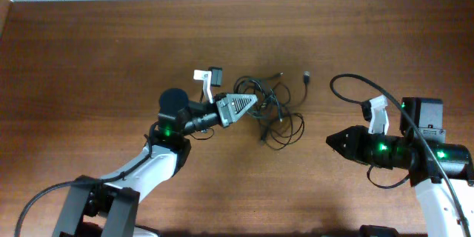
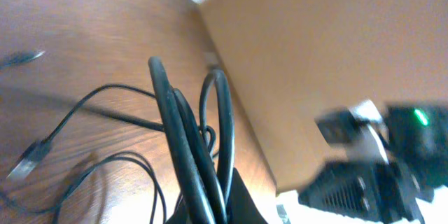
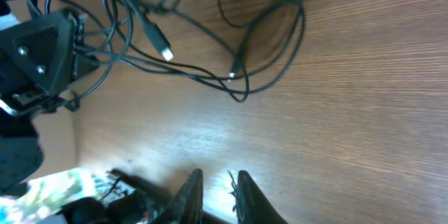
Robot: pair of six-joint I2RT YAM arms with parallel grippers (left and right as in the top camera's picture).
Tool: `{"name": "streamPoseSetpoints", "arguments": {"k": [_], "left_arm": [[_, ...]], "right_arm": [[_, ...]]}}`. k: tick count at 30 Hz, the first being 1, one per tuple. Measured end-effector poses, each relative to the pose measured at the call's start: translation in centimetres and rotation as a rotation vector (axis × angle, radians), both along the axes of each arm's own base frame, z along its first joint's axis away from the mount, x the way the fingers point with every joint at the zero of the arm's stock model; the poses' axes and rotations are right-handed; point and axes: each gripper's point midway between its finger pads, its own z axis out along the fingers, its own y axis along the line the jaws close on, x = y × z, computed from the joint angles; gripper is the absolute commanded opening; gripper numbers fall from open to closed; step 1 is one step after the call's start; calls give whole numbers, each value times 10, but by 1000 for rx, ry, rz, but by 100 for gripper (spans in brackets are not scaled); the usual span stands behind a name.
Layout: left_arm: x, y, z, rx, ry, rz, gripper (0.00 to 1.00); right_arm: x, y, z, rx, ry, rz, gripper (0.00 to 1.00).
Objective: Untangle cables
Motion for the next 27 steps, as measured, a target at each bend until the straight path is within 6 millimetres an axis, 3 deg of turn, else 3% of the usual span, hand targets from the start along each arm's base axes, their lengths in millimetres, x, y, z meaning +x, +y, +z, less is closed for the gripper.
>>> {"name": "streamPoseSetpoints", "arguments": {"k": [5,7,13,18,21,24,25,26,27], "left_arm": [[-29,-3,37,-24,-250,-172,0],[-36,-4,45,-30,-326,-209,0],[-32,12,47,-20,-370,-207,0],[-32,14,48,-20,-378,-213,0],[-36,13,48,-22,-383,-232,0],[-39,13,48,-24,-384,-252,0],[-40,13,48,-24,-382,-258,0],[-42,12,47,-25,-381,-267,0],[-43,12,47,-26,-381,-272,0]], "right_arm": [[1,13,13,95,-33,41,17],[6,20,21,123,-80,70,23],[26,65,47,132,-286,219,34],[57,97,42,52,-359,192,34],[72,122,29,46,-368,218,33],[84,134,10,60,-308,199,21],[87,135,5,65,-290,190,9],[87,137,2,77,-269,188,4],[86,140,3,93,-264,198,4]]}}
